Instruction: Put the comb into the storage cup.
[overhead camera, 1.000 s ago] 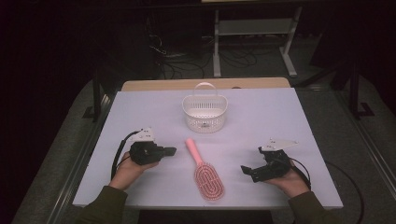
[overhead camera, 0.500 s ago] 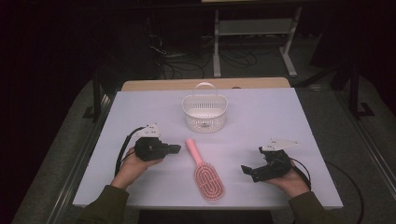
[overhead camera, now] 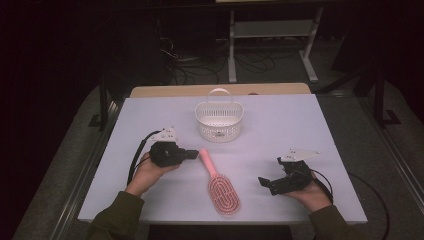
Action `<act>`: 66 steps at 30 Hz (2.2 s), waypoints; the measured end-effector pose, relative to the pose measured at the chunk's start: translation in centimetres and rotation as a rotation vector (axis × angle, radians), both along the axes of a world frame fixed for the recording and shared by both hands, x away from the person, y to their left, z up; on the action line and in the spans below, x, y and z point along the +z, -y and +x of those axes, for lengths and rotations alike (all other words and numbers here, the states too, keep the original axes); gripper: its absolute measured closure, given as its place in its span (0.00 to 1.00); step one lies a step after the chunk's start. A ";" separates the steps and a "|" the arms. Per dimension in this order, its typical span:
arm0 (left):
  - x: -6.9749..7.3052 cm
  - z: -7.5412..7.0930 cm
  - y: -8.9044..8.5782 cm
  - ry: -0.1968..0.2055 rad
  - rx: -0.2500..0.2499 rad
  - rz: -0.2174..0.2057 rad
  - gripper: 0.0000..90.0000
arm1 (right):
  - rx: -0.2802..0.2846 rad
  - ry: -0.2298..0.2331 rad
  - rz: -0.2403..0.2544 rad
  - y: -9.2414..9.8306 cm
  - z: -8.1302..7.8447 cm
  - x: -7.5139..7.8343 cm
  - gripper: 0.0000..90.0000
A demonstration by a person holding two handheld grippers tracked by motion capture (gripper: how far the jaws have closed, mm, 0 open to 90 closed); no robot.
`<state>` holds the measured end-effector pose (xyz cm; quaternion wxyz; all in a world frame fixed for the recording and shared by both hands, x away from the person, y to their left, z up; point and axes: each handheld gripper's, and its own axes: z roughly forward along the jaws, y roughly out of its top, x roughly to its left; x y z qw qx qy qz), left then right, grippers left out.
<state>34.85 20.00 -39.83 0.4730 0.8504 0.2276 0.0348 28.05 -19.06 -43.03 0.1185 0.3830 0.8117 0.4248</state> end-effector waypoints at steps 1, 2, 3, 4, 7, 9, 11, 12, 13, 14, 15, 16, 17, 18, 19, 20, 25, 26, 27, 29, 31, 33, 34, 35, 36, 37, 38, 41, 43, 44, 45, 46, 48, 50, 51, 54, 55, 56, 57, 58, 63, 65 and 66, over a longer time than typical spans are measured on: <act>0.0 0.1 0.1 0.000 -0.003 0.001 1.00 | 0.000 -0.001 0.000 0.0 0.0 0.0 0.00; 0.0 0.1 0.2 0.000 -0.004 0.000 1.00 | 0.000 -0.001 0.000 0.0 0.0 0.0 0.00; 0.0 0.2 0.3 -0.001 -0.005 0.001 1.00 | 0.000 -0.001 -0.001 0.0 0.0 0.0 0.00; 0.0 0.2 0.3 -0.003 -0.004 -0.001 1.00 | 0.001 0.000 -0.001 0.0 0.0 0.0 0.00; 0.0 0.4 0.5 -0.004 -0.010 0.003 1.00 | 0.000 -0.001 0.001 0.0 0.0 0.0 0.00; 0.1 0.6 0.7 -0.003 -0.014 0.004 1.00 | 0.000 -0.002 0.000 0.0 0.0 0.0 0.00; 0.2 0.7 0.8 0.000 -0.020 0.008 1.00 | 0.000 -0.001 0.000 0.0 0.0 0.0 0.00; 0.3 0.8 0.9 0.001 -0.020 0.005 1.00 | -0.002 -0.001 0.002 0.0 0.0 0.0 0.00; 0.3 0.8 1.0 0.000 -0.022 0.007 1.00 | -0.003 -0.002 0.001 0.1 0.0 0.0 0.00; 0.4 0.9 1.1 0.003 -0.024 0.010 1.00 | -0.003 -0.002 0.001 0.1 0.0 0.0 0.00; 0.4 1.0 1.2 0.003 -0.027 0.009 1.00 | -0.003 -0.002 0.001 0.1 0.0 0.0 0.00; 0.5 1.1 1.3 0.003 -0.028 0.008 1.00 | -0.003 -0.002 0.001 0.1 0.0 0.0 0.00; 0.5 1.1 1.4 0.006 -0.031 0.010 1.00 | -0.003 -0.002 0.001 0.1 0.0 0.0 0.00; 0.5 1.2 1.5 0.006 -0.032 0.010 1.00 | -0.003 -0.002 0.001 0.0 0.0 0.0 0.00; 0.5 1.2 1.6 0.007 -0.033 0.010 1.00 | -0.003 -0.002 0.001 0.0 0.0 0.0 0.00; 0.6 1.3 1.7 0.008 -0.034 0.012 1.00 | -0.004 -0.002 0.002 0.1 0.0 0.0 0.00; 0.7 1.6 2.4 0.013 -0.045 0.022 1.00 | -0.004 -0.002 0.004 0.1 0.0 0.0 0.00; 0.8 1.7 2.5 0.014 -0.047 0.024 1.00 | -0.004 -0.003 0.005 0.1 0.0 0.0 0.00; 0.8 1.8 2.7 0.013 -0.049 0.026 1.00 | -0.004 -0.002 0.005 0.1 0.0 0.0 0.00; 0.8 2.0 3.0 0.016 -0.054 0.031 1.00 | -0.003 -0.002 0.005 0.1 0.0 0.1 0.00; 0.8 2.1 3.3 0.018 -0.060 0.039 1.00 | -0.003 -0.002 0.006 0.2 0.0 0.0 0.00; 0.7 2.3 3.7 0.019 -0.064 0.046 1.00 | -0.004 -0.001 0.007 0.2 0.1 0.0 0.00; 0.8 2.4 3.9 0.021 -0.069 0.052 1.00 | -0.005 -0.001 0.007 0.2 0.1 0.1 0.00; 0.8 2.4 3.9 0.021 -0.070 0.052 1.00 | -0.006 0.000 0.007 0.2 0.1 0.1 0.00; 0.8 2.5 4.1 0.021 -0.071 0.054 1.00 | -0.006 0.000 0.007 0.2 0.1 0.1 0.00; 0.8 2.6 4.3 0.023 -0.075 0.058 1.00 | -0.005 0.000 0.007 0.2 0.1 0.1 0.00; 0.9 2.6 4.4 0.026 -0.077 0.061 1.00 | -0.006 0.000 0.007 0.2 0.1 0.1 0.00; 0.9 2.8 4.8 0.027 -0.081 0.067 1.00 | -0.007 0.001 0.008 0.2 0.1 0.1 0.00; 0.9 3.0 5.0 0.028 -0.082 0.070 1.00 | -0.006 0.001 0.007 0.2 0.1 0.1 0.00; 0.9 3.1 5.1 0.026 -0.082 0.068 1.00 | -0.006 0.000 0.007 0.2 0.1 0.1 0.00; 0.9 3.1 5.2 0.027 -0.083 0.070 1.00 | -0.006 0.000 0.007 0.2 0.1 0.1 0.00; 0.9 3.2 5.3 0.027 -0.085 0.075 1.00 | -0.006 0.001 0.007 0.2 0.1 0.1 0.00; 0.8 3.4 5.5 0.026 -0.088 0.078 1.00 | -0.007 0.001 0.008 0.2 0.1 0.1 0.00; 0.8 3.6 5.8 0.027 -0.087 0.087 1.00 | -0.007 0.002 0.008 0.2 0.1 0.1 0.00; 0.8 3.7 5.9 0.028 -0.086 0.090 1.00 | -0.008 0.001 0.008 0.2 0.1 0.1 0.00; 0.7 4.0 6.2 0.028 -0.085 0.101 1.00 | -0.008 0.001 0.009 0.3 0.1 0.1 0.00; 0.7 4.1 6.3 0.026 -0.085 0.107 1.00 | -0.008 0.002 0.009 0.3 0.1 0.1 0.00; 0.6 4.2 6.4 0.025 -0.086 0.110 1.00 | -0.008 0.001 0.009 0.3 0.1 0.1 0.00; 0.5 4.3 6.5 0.025 -0.085 0.116 1.00 | -0.008 0.001 0.009 0.3 0.1 0.1 0.00; 0.5 4.3 6.6 0.023 -0.085 0.123 1.00 | -0.009 0.001 0.010 0.3 0.1 0.1 0.00; 0.1 4.8 6.8 0.020 -0.080 0.147 1.00 | -0.009 0.000 0.010 0.3 0.1 0.1 0.00; -0.1 5.0 6.9 0.018 -0.079 0.159 1.00 | -0.009 0.000 0.010 0.3 0.1 0.1 0.00; -0.1 5.1 6.9 0.017 -0.077 0.164 1.00 | -0.010 0.000 0.010 0.3 0.1 0.1 0.00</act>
